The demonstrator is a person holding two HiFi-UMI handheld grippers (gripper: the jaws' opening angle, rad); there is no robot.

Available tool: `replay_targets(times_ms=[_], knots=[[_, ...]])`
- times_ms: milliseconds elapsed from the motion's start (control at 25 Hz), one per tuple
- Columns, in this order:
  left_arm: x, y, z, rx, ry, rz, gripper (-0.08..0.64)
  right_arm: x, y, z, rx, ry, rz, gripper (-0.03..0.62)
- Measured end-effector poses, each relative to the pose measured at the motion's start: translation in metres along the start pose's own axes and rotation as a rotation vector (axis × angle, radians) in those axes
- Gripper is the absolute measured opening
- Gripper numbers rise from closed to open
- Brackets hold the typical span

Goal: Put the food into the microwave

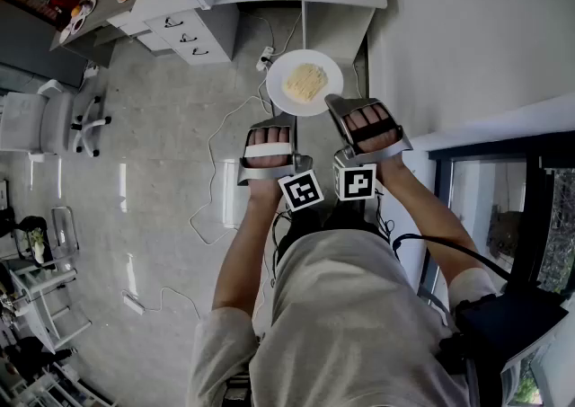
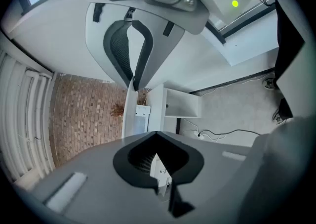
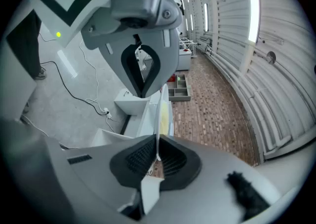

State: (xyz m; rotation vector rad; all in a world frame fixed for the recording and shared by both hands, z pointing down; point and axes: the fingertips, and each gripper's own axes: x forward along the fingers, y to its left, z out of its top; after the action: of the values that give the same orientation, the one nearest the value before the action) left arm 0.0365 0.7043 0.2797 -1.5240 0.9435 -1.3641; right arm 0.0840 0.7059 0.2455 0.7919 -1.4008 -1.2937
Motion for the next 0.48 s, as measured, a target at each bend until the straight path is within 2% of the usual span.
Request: replay_targets(times_ms=[480], knots=[[0.0028,-0.0022,-0.0045,-0.012,-0.011,-0.005,0.008,0.0047,-0.0033,0.0097,0.028,-0.007,0.016,0.018]])
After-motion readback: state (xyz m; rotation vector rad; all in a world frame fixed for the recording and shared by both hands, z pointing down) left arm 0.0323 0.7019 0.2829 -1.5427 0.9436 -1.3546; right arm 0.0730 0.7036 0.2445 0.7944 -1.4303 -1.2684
